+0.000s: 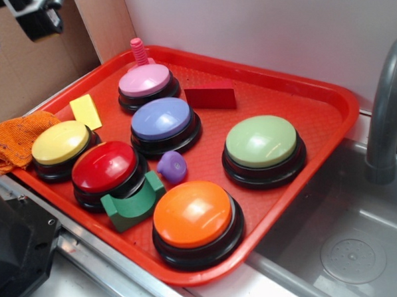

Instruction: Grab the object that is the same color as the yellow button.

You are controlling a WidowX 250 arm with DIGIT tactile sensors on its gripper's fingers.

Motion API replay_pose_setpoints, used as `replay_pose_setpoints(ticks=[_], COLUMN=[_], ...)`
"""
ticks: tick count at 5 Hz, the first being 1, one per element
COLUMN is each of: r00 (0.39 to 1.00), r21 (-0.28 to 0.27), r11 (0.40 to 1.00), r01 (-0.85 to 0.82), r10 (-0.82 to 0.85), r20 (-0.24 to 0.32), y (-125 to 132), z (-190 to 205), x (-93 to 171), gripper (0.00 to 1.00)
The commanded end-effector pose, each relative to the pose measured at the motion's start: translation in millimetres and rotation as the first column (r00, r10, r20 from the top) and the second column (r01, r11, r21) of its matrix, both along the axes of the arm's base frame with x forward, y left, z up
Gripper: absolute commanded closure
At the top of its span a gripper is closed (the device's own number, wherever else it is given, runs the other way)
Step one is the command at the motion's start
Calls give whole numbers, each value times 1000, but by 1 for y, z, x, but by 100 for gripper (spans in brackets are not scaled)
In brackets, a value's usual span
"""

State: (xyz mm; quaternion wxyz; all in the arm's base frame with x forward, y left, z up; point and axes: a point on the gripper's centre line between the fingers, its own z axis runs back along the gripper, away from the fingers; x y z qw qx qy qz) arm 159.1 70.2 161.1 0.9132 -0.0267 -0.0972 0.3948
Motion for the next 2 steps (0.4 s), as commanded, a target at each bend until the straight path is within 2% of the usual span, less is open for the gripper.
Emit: replay_pose_setpoints(ticks=[1,2], r00=[982,965], r21=[19,60], r11=[983,964], r01=[-185,-261], r10=[184,259], r20=[29,35], y=[51,63], z=[-44,-68], x=[26,36], gripper=[0,0])
